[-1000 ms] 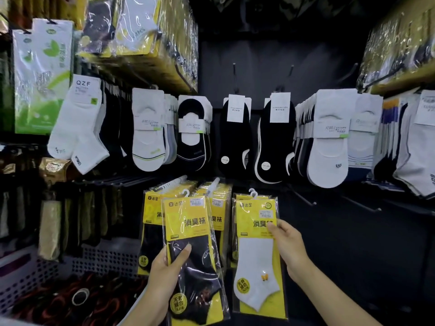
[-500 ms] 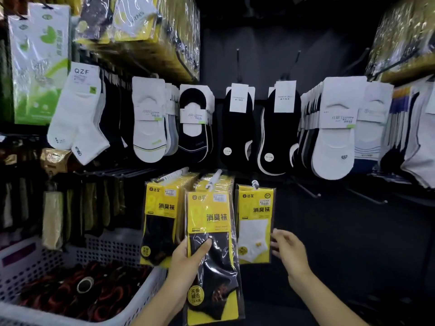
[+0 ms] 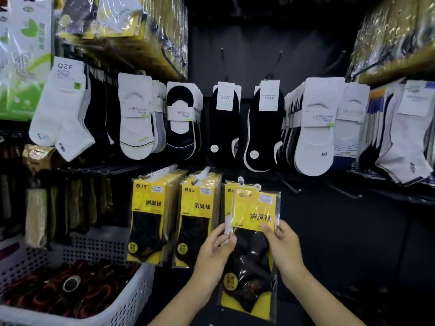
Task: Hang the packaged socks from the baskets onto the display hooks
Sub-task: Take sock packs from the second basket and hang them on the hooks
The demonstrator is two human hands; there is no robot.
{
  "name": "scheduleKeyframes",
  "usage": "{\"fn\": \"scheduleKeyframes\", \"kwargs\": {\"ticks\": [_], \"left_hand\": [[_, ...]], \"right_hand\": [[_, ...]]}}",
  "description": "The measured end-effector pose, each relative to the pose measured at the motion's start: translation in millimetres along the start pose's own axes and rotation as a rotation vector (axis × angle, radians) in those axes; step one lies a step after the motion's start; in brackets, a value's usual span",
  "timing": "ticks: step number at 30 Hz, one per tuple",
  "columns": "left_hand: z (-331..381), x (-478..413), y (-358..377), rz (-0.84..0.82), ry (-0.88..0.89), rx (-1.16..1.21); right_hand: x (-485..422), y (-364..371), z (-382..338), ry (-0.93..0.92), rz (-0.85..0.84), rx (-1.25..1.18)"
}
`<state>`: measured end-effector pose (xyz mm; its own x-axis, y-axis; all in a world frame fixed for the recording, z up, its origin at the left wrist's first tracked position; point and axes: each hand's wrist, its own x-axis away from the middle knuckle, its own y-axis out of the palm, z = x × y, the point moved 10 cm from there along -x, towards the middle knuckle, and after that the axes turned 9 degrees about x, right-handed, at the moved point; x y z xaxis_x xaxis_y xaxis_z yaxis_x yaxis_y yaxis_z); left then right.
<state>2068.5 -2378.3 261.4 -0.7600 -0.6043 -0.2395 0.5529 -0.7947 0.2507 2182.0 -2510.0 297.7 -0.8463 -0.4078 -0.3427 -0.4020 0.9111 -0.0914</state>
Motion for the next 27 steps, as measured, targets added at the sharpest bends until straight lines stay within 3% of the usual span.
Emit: {"fn": "scheduleKeyframes", "kwargs": {"ticks": [9, 15, 22, 27], "left_hand": [[-9.9, -19.3, -3.7, 0.074, 0.010, -0.034], [-26.5, -47.8, -6.3, 0.045, -0.015, -0.130], [-73.8, -39.5, -9.5, 0.000, -0.143, -0.180], [-144.4, 27.6, -16.3, -0.085, -0.266, -0.270]], "right_hand": [[-38.5, 29.2, -5.5, -0.046, -0.035, 0.215], [-60.2, 39.1, 42.1, 0.201, 0.014, 0.061], [-37.7, 6.6, 100.5, 0.381, 0.154, 0.188], [44.9, -14.7, 136.4, 0.472, -0.091, 0.240]]}}
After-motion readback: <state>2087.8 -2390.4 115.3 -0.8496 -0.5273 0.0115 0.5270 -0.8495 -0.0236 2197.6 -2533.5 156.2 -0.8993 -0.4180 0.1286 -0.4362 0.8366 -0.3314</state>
